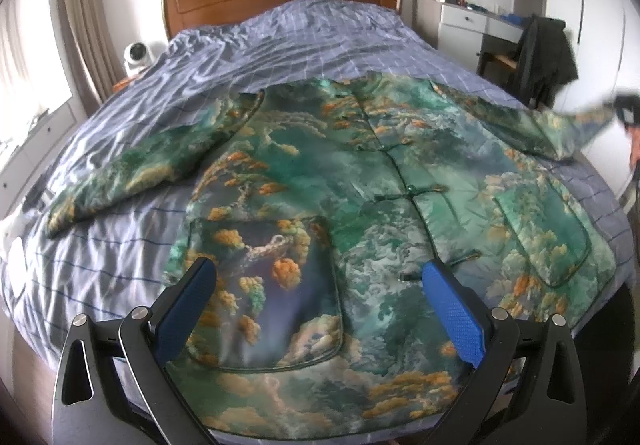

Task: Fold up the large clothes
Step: 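Grasp the sleeve nearest the right gripper and fold it across the jacket front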

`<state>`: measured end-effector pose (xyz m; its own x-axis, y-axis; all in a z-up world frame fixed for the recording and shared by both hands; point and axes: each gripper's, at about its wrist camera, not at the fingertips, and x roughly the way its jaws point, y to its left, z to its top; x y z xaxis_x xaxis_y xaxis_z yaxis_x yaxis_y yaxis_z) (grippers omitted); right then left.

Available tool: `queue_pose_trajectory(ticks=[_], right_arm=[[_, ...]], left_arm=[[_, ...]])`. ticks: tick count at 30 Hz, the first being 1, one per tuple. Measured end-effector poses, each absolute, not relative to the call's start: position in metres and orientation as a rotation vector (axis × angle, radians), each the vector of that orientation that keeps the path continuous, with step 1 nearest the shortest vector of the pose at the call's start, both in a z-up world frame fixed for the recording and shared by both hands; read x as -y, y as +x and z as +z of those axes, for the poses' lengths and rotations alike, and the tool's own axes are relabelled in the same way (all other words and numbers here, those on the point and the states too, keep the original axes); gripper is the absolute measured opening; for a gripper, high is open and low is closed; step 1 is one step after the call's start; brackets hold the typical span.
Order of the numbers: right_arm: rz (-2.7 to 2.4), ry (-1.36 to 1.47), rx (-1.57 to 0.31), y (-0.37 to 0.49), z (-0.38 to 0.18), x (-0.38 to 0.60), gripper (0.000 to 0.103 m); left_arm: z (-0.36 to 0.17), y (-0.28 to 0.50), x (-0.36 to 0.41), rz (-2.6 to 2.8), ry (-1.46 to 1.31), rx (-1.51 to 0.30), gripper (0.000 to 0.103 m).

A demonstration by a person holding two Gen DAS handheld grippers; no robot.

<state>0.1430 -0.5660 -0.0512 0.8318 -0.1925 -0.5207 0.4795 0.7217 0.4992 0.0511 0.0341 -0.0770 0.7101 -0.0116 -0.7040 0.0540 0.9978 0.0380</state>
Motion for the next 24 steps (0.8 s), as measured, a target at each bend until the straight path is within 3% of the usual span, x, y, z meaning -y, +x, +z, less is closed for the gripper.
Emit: queue_pose_trajectory(ticks=[3,8,13,17,18,21,22,24], right_arm=[[-0.164,0.442,-0.402,0.158,0.018,0.484,0.010],[0.105,0.267,-0.416,0.186,0.055,0.364,0.009],[0.229,0.186,-0.538,0.216,0.009,0.267,0.009],[0.260,0.154,-0.668,0.232,-0.062,0.205,0.013],[0.260,0.150,-0.695,0.231,-0.073,0.196,0.017],[0.298,0.149,-0.847,0.225,-0.125,0.171,0.059],[0.314,0.159,-0.870,0.214,-0.132,0.167,0.064],[0.346,0.166,-0.871,0.182,-0.140,0.166,0.064]], left_arm=[[-0.078,0.050,-0.033,-0.043,0.052,-0.777,0.103],[-0.074,0.043,-0.041,-0.031,0.039,-0.758,0.103],[-0.076,0.039,-0.069,-0.046,-0.067,-0.778,0.103],[-0.081,0.046,-0.081,-0.100,-0.107,-0.816,0.103],[-0.082,0.049,-0.081,-0.124,-0.105,-0.832,0.103],[-0.080,0.061,-0.081,-0.201,-0.120,-0.862,0.103],[-0.078,0.066,-0.081,-0.228,-0.136,-0.869,0.103],[-0.073,0.080,-0.077,-0.300,-0.171,-0.880,0.103]])
